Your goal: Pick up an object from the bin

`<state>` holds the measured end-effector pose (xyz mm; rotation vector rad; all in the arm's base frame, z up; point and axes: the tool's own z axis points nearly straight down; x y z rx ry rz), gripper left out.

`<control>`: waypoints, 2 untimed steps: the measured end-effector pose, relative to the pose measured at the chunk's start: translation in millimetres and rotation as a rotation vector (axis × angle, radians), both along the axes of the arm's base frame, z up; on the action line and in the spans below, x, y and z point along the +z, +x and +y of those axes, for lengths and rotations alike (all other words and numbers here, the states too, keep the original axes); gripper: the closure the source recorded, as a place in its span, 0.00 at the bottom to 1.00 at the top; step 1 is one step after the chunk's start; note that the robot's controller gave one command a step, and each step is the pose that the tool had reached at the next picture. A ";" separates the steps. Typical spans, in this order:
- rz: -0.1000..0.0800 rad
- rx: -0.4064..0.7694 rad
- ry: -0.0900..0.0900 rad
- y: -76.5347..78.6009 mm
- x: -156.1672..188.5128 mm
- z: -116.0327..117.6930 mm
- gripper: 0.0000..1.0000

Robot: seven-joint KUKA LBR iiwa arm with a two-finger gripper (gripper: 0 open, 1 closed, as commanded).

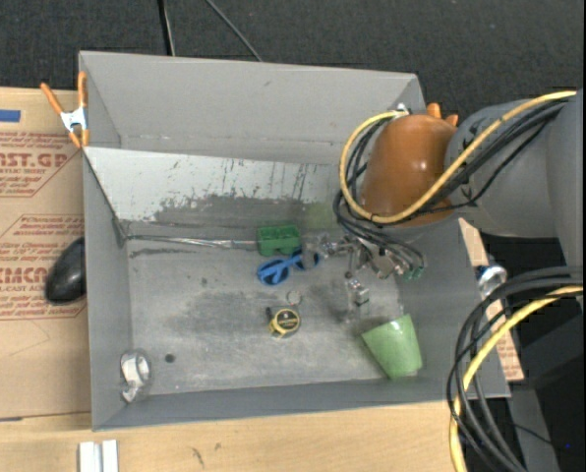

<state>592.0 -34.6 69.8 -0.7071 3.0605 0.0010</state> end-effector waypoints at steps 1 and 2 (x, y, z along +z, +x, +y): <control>-0.007 0.395 -0.005 -64.1 17.7 -61.5 0.00; -0.007 0.778 0.006 -96.5 0.6 -75.9 0.00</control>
Offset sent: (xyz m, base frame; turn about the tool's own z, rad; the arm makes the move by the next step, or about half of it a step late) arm -0.0658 -0.0592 0.0155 -0.3978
